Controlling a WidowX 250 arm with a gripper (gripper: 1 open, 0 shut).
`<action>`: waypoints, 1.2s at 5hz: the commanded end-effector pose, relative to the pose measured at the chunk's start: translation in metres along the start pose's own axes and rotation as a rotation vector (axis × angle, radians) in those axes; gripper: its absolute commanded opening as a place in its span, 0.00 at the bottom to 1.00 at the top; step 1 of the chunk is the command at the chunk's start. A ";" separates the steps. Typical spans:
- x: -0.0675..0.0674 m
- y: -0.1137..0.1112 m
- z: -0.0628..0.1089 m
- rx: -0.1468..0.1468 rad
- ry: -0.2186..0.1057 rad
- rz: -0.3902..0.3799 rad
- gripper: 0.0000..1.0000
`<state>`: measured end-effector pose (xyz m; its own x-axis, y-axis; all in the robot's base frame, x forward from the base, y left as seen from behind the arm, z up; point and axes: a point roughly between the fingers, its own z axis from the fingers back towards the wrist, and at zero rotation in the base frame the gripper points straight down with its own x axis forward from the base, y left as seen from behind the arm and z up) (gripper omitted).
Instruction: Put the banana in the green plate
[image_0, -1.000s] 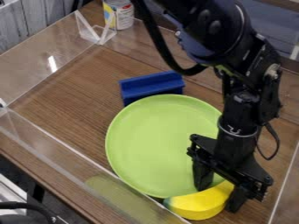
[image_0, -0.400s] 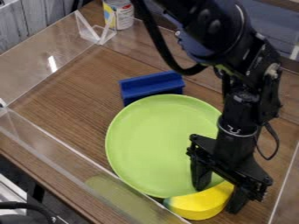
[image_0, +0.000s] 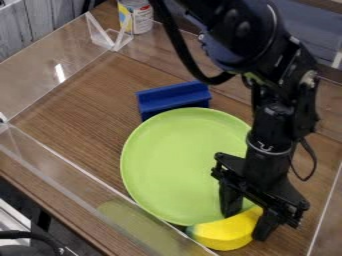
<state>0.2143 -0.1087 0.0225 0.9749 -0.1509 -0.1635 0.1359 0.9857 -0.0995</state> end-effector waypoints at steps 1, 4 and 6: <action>0.005 0.002 0.009 -0.014 -0.037 0.010 0.00; 0.005 0.003 0.013 -0.028 -0.035 0.012 0.00; 0.004 0.004 0.018 -0.038 -0.034 0.013 0.00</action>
<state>0.2135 -0.1032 0.0254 0.9717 -0.1447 -0.1867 0.1235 0.9850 -0.1206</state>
